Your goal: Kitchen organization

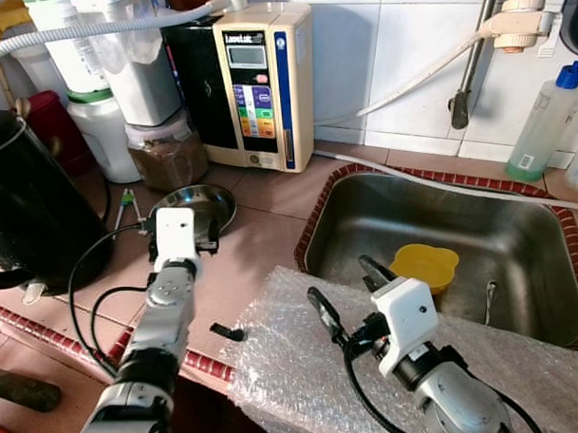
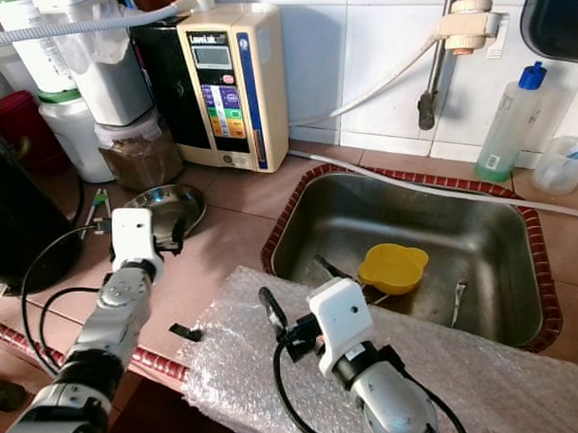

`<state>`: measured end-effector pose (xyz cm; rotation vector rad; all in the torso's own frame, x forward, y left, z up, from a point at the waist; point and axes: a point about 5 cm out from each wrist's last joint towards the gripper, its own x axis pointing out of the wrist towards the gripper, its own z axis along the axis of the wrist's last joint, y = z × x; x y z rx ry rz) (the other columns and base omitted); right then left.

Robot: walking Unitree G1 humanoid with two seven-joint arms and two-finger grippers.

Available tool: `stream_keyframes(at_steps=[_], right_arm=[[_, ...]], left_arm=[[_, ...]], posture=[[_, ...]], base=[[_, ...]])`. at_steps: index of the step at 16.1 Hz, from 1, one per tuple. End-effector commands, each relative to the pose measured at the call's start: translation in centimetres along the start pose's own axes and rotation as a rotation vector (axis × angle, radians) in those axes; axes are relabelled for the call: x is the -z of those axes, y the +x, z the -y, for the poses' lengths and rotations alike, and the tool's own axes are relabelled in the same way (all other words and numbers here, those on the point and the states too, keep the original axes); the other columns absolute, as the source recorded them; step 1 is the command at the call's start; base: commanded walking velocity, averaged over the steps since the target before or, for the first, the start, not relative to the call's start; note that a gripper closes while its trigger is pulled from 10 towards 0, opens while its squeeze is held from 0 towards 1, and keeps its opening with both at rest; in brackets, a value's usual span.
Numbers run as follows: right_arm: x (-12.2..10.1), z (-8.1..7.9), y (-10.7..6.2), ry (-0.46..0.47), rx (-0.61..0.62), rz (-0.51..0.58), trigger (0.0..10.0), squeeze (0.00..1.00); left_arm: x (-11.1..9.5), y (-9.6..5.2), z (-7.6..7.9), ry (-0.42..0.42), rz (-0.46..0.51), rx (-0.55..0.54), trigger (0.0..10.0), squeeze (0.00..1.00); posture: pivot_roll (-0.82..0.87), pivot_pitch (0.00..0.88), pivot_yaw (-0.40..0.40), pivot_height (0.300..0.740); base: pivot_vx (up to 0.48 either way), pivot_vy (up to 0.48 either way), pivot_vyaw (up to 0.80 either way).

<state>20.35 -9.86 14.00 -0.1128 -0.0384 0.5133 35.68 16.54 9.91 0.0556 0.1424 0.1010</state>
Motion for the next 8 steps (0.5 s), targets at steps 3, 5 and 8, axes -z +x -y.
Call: stream_keyframes(at_steps=[3, 5, 8], right_arm=[[-0.5, -0.8, -0.5, 0.038, -0.064, 0.005, 10.0, 1.00], [-0.2, -0.9, -1.1, 0.062, -0.090, -0.014, 10.0, 1.00], [0.1, -1.1, -1.5, 0.074, -0.100, -0.032, 10.0, 1.00]], left_arm=[[0.2, 0.6, 0.0, -0.098, -0.081, -0.078, 10.0, 0.00], [0.5, 0.7, -0.2, -0.126, -0.115, -0.102, 10.0, 0.00], [0.6, 1.0, -0.3, -0.221, -0.160, -0.148, 10.0, 0.00]], posture=[[-0.11, 0.000, 0.100, 0.740], [-0.11, 0.000, 0.103, 0.740], [-0.12, 0.000, 0.106, 0.740]], base=[[0.000, 0.000, 0.00], [0.000, 0.000, 0.00], [0.000, 0.000, 0.00]])
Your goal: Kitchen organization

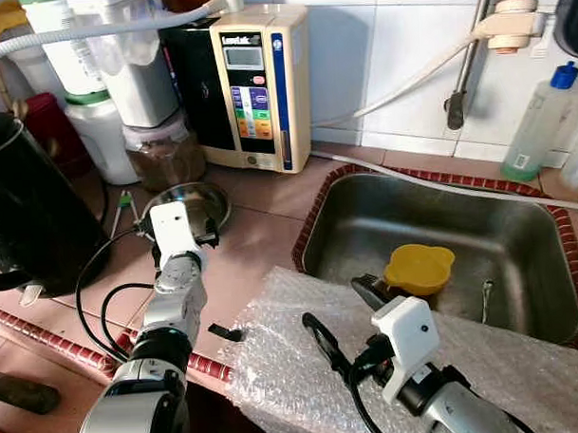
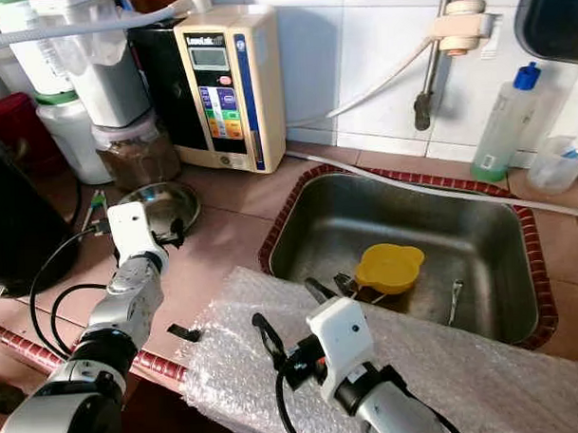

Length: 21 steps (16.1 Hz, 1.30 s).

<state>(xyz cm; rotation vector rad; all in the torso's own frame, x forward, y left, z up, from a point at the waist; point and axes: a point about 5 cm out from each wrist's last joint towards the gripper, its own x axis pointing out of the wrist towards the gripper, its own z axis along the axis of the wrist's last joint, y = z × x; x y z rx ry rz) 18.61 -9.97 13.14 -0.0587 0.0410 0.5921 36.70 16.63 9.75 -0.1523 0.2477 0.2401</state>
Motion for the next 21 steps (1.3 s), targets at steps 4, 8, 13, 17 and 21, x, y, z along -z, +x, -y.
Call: stream_keyframes(at_steps=[4, 8, 13, 17, 21], right_arm=[[-0.7, -0.4, 0.0, 0.004, -0.023, 0.023, 10.0, 1.00], [-0.6, -0.3, 0.0, 0.006, -0.023, 0.016, 10.0, 1.00], [-0.4, -0.1, -0.1, -0.013, -0.030, -0.001, 10.0, 1.00], [-0.3, 0.0, -0.1, -0.026, -0.032, -0.013, 10.0, 1.00], [-0.2, 0.1, 0.0, -0.038, -0.034, -0.022, 10.0, 1.00]], left_arm=[[-0.2, 0.4, -0.4, -0.055, -0.033, -0.037, 10.0, 0.00], [0.5, 0.3, -0.2, 0.039, -0.068, 0.076, 10.0, 0.00], [2.3, -0.3, 0.4, 0.177, -0.183, 0.278, 10.0, 0.00], [3.3, -1.0, 0.3, 0.231, -0.268, 0.419, 10.0, 0.00], [4.0, -2.4, -1.4, 0.316, -0.357, 0.564, 10.0, 0.00]], posture=[[-0.12, 0.000, 0.111, 0.740], [-0.11, 0.000, 0.107, 0.740], [-0.10, 0.000, 0.102, 0.740], [-0.10, 0.000, 0.100, 0.740], [-0.09, 0.000, 0.099, 0.740]], base=[[0.000, 0.000, 0.00], [0.000, 0.000, 0.00], [0.000, 0.000, 0.00], [0.000, 0.000, 0.00], [0.000, 0.000, 0.00]])
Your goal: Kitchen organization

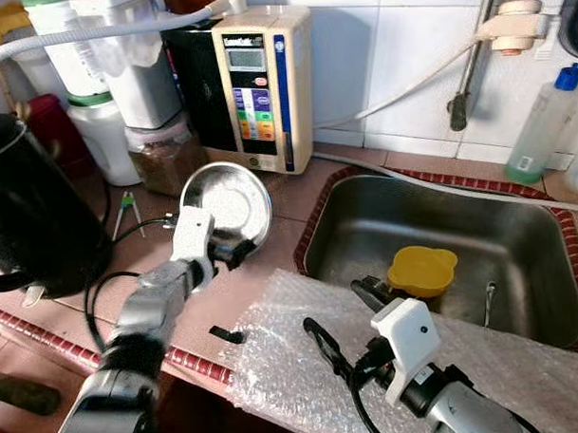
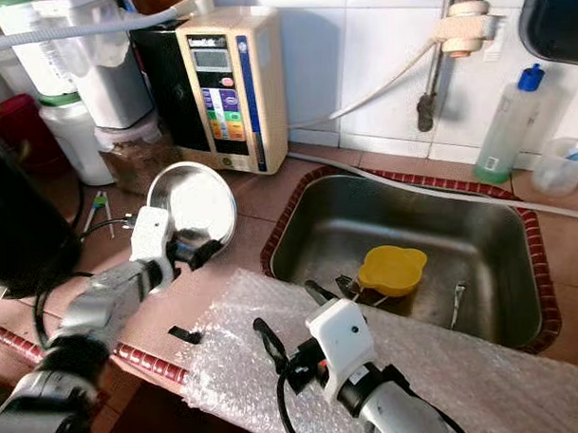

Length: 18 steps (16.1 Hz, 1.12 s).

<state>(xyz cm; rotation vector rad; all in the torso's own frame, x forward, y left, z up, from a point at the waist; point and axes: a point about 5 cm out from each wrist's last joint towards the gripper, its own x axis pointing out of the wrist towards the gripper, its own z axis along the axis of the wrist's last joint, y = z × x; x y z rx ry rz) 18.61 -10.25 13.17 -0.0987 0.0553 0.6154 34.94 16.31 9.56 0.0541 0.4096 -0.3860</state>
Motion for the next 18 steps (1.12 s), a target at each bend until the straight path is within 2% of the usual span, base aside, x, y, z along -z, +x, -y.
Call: stream_keyframes(at_steps=[1, 4, 5, 6, 9, 10, 11, 13, 15, 18], right_arm=[[-0.2, -0.1, 0.1, -0.008, -0.010, 0.001, 10.0, 1.00], [-0.2, 0.1, 0.4, -0.031, -0.005, 0.004, 10.0, 1.00], [-0.3, 0.2, 0.5, -0.034, 0.000, 0.009, 10.0, 1.00], [-0.4, 0.4, 0.7, -0.042, 0.008, 0.015, 10.0, 1.00], [-0.5, 0.6, 0.9, -0.056, 0.027, 0.025, 10.0, 1.00], [-0.6, 0.8, 0.8, -0.059, 0.044, 0.028, 10.0, 1.00], [-0.6, 0.8, 0.8, -0.059, 0.047, 0.028, 10.0, 1.00], [-0.5, 1.0, 0.7, -0.064, 0.061, 0.027, 10.0, 1.00], [-0.4, 1.1, 0.7, -0.068, 0.069, 0.026, 10.0, 1.00], [-0.4, 1.2, 0.9, -0.075, 0.076, 0.029, 10.0, 1.00]], left_arm=[[3.5, -0.7, -0.1, -0.007, -0.163, 0.024, 10.0, 0.00], [1.9, -1.5, 0.1, 0.075, -0.070, 0.031, 10.0, 0.00], [1.5, -1.5, 0.5, 0.090, -0.026, 0.040, 10.0, 0.00], [0.9, -1.6, 1.8, 0.102, 0.058, 0.065, 10.0, 0.00], [0.8, -1.7, 2.7, 0.118, 0.129, 0.015, 10.0, 0.00], [0.4, -1.9, 2.5, 0.118, 0.179, -0.048, 10.0, 0.00], [0.2, -1.9, 2.4, 0.119, 0.190, -0.064, 10.0, 0.00], [-1.1, -2.4, 1.7, 0.170, 0.273, -0.142, 10.0, 0.00], [-1.7, -2.6, 1.0, 0.181, 0.309, -0.198, 10.0, 0.00], [-2.6, -3.2, 0.5, 0.245, 0.384, -0.305, 10.0, 0.00]], posture=[[-0.09, 0.000, 0.098, 0.740], [-0.08, 0.000, 0.096, 0.740], [-0.07, 0.000, 0.095, 0.740], [-0.07, 0.000, 0.096, 0.740], [-0.08, 0.000, 0.100, 0.740], [-0.09, 0.000, 0.101, 0.740], [-0.09, 0.000, 0.101, 0.740], [-0.09, 0.000, 0.102, 0.740], [-0.09, 0.000, 0.101, 0.740], [-0.08, 0.000, 0.101, 0.740]], base=[[0.000, 0.000, 0.00], [0.000, 0.000, 0.00], [0.000, 0.000, 0.00], [0.000, 0.000, 0.00], [0.000, 0.000, 0.00], [0.000, 0.000, 0.00], [0.000, 0.000, 0.00], [0.000, 0.000, 0.00], [0.000, 0.000, 0.00], [0.000, 0.000, 0.00]])
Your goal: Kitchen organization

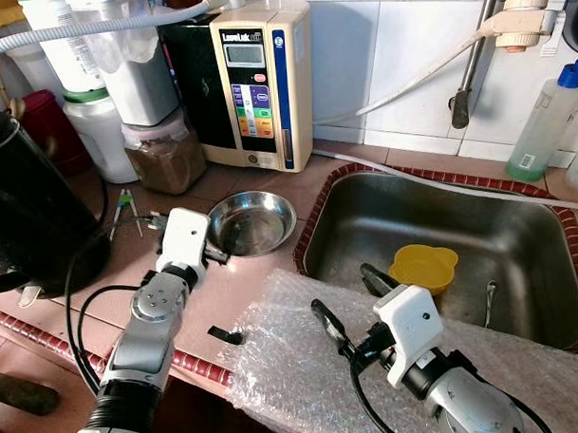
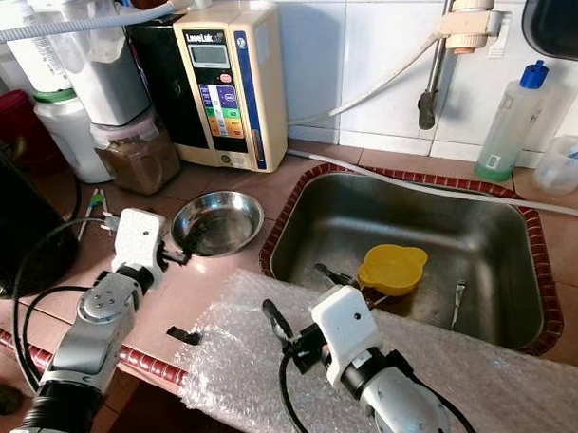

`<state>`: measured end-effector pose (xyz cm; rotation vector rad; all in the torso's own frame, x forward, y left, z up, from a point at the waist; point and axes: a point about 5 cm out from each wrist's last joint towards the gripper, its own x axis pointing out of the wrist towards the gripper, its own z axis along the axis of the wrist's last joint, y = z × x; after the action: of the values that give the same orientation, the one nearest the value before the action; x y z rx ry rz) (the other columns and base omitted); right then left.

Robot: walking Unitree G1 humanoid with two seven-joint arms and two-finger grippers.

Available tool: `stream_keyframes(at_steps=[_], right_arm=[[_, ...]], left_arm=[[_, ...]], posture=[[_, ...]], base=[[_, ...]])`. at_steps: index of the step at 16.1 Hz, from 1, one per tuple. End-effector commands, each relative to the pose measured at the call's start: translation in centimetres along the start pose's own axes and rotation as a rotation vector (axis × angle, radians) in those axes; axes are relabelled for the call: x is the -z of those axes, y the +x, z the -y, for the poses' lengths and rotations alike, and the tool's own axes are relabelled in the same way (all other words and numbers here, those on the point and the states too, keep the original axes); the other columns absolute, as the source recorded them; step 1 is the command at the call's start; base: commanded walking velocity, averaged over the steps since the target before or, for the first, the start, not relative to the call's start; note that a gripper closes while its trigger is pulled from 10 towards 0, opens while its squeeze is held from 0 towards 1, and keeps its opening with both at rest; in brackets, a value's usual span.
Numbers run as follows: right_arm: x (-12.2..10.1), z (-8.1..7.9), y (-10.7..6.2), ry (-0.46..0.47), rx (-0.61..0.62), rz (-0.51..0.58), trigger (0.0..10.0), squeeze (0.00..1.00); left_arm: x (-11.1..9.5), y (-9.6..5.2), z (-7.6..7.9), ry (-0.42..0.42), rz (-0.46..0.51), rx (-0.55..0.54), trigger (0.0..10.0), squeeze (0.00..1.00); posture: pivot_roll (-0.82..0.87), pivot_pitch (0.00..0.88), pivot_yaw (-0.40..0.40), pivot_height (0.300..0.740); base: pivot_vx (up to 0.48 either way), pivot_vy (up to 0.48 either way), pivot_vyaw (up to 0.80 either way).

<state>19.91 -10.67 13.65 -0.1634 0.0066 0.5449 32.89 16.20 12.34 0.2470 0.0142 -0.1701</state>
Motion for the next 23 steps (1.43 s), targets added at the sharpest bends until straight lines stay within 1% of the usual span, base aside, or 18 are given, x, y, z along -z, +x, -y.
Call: stream_keyframes(at_steps=[1, 3, 4, 5, 6, 8, 9, 10, 12, 14, 16, 17, 18, 19, 23], right_arm=[[0.0, 0.0, 0.2, -0.002, 0.003, 0.006, 10.0, 1.00], [0.0, -0.1, 0.3, -0.008, -0.004, 0.006, 10.0, 1.00], [0.0, -0.2, 0.4, -0.012, -0.007, 0.006, 10.0, 1.00], [0.0, -0.3, 0.4, -0.012, -0.005, 0.006, 10.0, 1.00], [0.2, -0.2, 0.4, -0.015, 0.000, 0.000, 10.0, 1.00], [0.3, -0.4, 0.3, -0.016, 0.002, -0.006, 10.0, 1.00], [0.3, -0.4, 0.2, -0.016, 0.004, -0.007, 10.0, 1.00], [0.4, -0.4, 0.2, -0.017, 0.008, -0.010, 10.0, 1.00], [0.4, -0.5, 0.1, -0.021, 0.012, -0.014, 10.0, 1.00], [0.4, -0.5, 0.1, -0.023, 0.012, -0.016, 10.0, 1.00], [0.4, -0.6, 0.1, -0.025, 0.011, -0.017, 10.0, 1.00], [0.4, -0.6, 0.1, -0.026, 0.011, -0.017, 10.0, 1.00], [0.4, -0.6, 0.1, -0.026, 0.010, -0.017, 10.0, 1.00], [0.4, -0.6, 0.1, -0.026, 0.010, -0.017, 10.0, 1.00], [0.4, -0.6, 0.1, -0.026, 0.007, -0.018, 10.0, 1.00]], left_arm=[[-0.7, 0.1, -0.8, 0.041, 0.031, -0.067, 10.0, 0.00], [0.1, 0.7, -0.7, 0.034, -0.039, -0.152, 10.0, 0.00], [0.4, 1.1, -0.3, 0.024, -0.069, -0.167, 10.0, 0.08], [0.8, 1.4, 0.2, -0.013, -0.102, -0.169, 10.0, 1.00], [1.0, 1.6, 0.4, -0.013, -0.123, -0.186, 10.0, 1.00], [1.5, 2.1, 1.5, -0.114, -0.191, -0.155, 10.0, 1.00], [1.6, 2.3, 2.0, -0.171, -0.216, -0.120, 10.0, 0.54], [1.7, 2.4, 2.1, -0.192, -0.239, -0.123, 10.0, 0.00], [2.3, 2.5, 2.1, -0.197, -0.292, -0.132, 10.0, 0.00], [2.8, 2.4, 2.2, -0.246, -0.354, -0.129, 10.0, 0.00], [3.5, 2.1, 2.0, -0.306, -0.434, -0.158, 10.0, 0.00], [3.6, 2.1, 1.9, -0.322, -0.442, -0.155, 10.0, 0.00], [3.6, 2.0, 1.7, -0.334, -0.448, -0.155, 3.9, 0.00], [3.6, 2.0, 1.6, -0.346, -0.452, -0.161, 0.0, 0.00], [3.7, 1.8, 1.1, -0.406, -0.470, -0.193, 0.0, 0.00]], posture=[[-0.08, 0.000, 0.099, 0.740], [-0.08, 0.000, 0.099, 0.740], [-0.08, 0.000, 0.101, 0.740], [-0.08, 0.000, 0.102, 0.740], [-0.09, 0.000, 0.104, 0.740], [-0.10, 0.000, 0.110, 0.740], [-0.10, 0.000, 0.111, 0.740], [-0.10, 0.000, 0.112, 0.740], [-0.10, 0.000, 0.114, 0.740], [-0.10, 0.000, 0.115, 0.740], [-0.10, 0.000, 0.114, 0.740], [-0.10, 0.000, 0.114, 0.740], [-0.10, 0.000, 0.115, 0.740], [-0.10, 0.000, 0.115, 0.740], [-0.10, 0.000, 0.116, 0.740]], base=[[0.000, 0.000, 0.00], [0.000, 0.000, 0.00], [0.000, 0.000, 0.00], [0.000, 0.000, 0.00], [0.000, 0.000, 0.00], [0.000, 0.000, 0.00], [0.000, 0.000, 0.00], [0.000, 0.000, 0.00], [0.000, 0.000, 0.00], [0.000, 0.000, 0.00], [0.000, 0.000, 0.00], [0.000, 0.000, 0.00], [0.000, 0.000, 0.00], [0.000, 0.000, 0.00], [0.000, 0.000, 0.00]])
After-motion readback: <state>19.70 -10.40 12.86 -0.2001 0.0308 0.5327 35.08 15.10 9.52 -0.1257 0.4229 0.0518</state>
